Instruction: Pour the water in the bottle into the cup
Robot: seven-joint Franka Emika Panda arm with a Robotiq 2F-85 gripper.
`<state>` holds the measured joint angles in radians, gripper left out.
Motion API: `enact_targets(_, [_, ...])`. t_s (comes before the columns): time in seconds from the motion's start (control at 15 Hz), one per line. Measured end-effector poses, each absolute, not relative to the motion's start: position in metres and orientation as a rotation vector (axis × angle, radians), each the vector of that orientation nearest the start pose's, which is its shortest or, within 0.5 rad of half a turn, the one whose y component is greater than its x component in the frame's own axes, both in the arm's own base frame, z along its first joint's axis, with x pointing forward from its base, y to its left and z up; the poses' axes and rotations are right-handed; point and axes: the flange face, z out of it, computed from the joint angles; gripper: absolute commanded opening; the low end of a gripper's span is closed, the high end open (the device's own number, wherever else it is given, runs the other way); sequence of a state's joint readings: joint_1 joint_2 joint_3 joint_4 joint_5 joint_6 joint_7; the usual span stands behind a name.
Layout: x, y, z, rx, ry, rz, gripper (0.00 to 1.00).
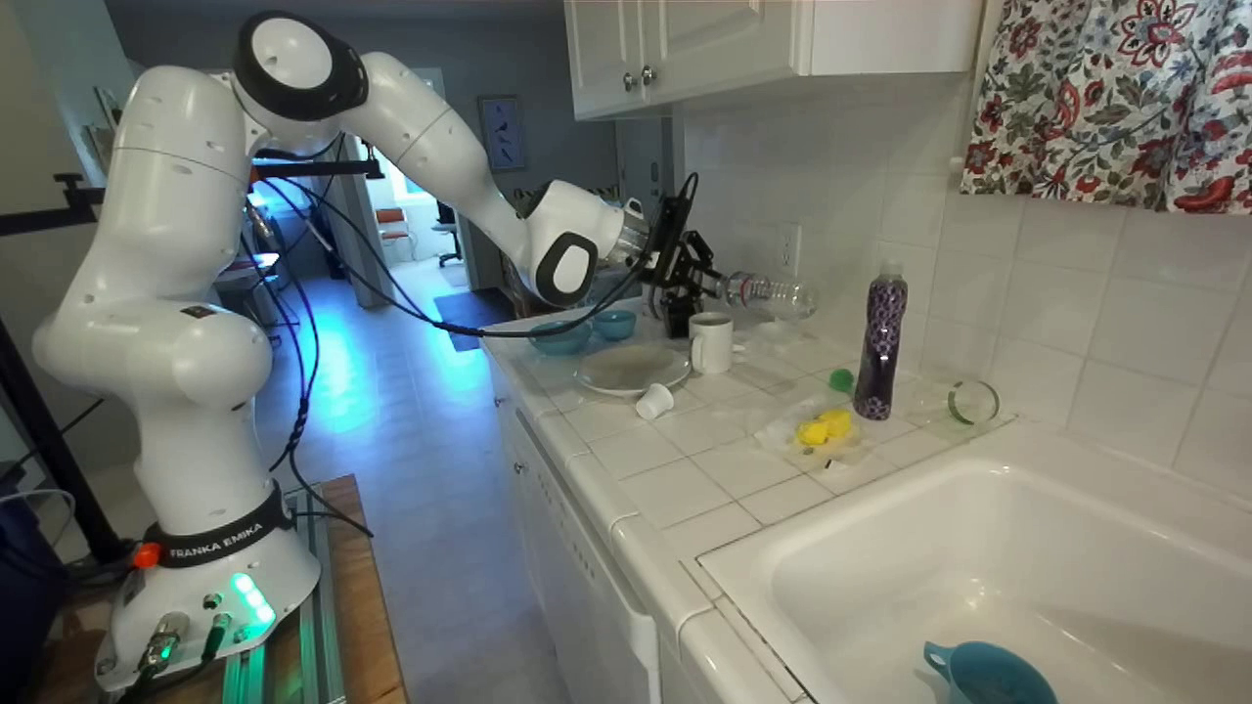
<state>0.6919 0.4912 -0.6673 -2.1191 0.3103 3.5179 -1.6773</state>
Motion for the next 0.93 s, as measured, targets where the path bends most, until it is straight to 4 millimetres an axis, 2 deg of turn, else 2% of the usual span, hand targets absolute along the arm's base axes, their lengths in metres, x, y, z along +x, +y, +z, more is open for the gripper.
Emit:
enact_targets(0.67, [0.642, 0.042, 0.356, 1.449, 1.592, 0.596, 0.08])
enact_targets(0.93, [0.646, 0.044, 0.353, 1.436, 1.606, 0.555, 0.08])
